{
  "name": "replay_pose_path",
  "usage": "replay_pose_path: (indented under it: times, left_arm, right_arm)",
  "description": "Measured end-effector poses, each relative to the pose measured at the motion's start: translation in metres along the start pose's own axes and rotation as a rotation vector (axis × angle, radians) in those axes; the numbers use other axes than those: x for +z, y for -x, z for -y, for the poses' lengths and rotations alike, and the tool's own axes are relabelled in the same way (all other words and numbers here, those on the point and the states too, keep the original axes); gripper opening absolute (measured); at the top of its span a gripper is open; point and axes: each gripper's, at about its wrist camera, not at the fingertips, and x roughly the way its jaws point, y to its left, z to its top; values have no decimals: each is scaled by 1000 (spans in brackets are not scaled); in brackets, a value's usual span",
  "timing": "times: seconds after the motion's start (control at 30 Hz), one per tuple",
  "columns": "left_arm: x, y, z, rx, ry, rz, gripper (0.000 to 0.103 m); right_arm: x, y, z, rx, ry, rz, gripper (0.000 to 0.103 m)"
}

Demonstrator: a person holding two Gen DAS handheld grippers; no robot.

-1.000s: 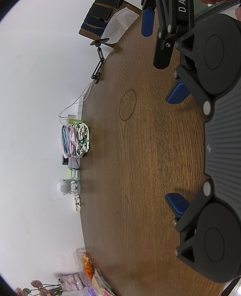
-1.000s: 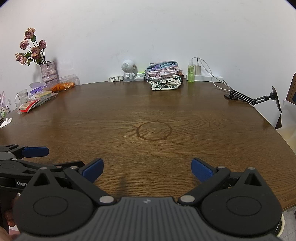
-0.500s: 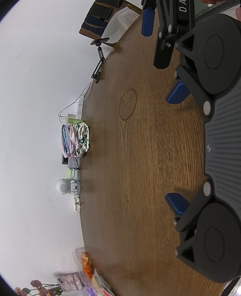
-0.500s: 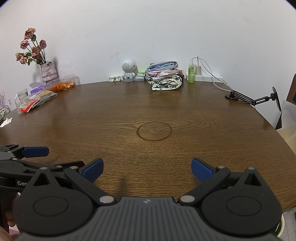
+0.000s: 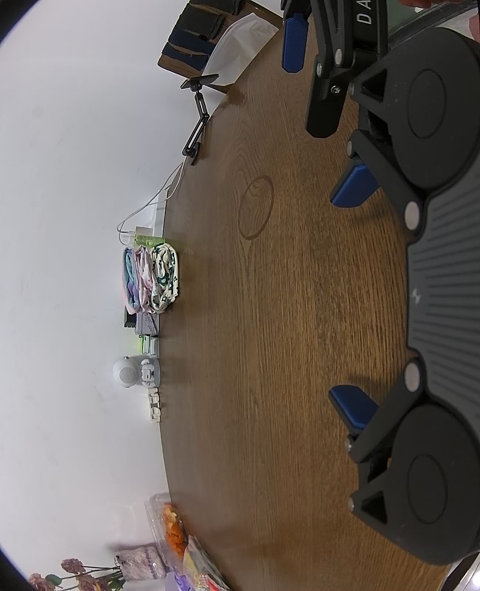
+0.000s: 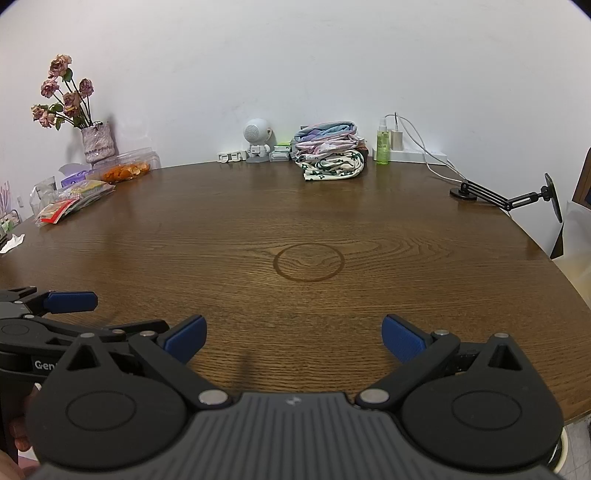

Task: Fold clothes

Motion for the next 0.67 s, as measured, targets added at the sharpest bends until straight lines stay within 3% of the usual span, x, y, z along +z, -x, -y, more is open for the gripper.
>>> replay_pose_path:
  times: [0.67]
  left_arm:
    - [0, 0, 1, -1, -1, 4, 100]
  right_arm:
    - [-1, -2, 1, 4, -2, -5, 103]
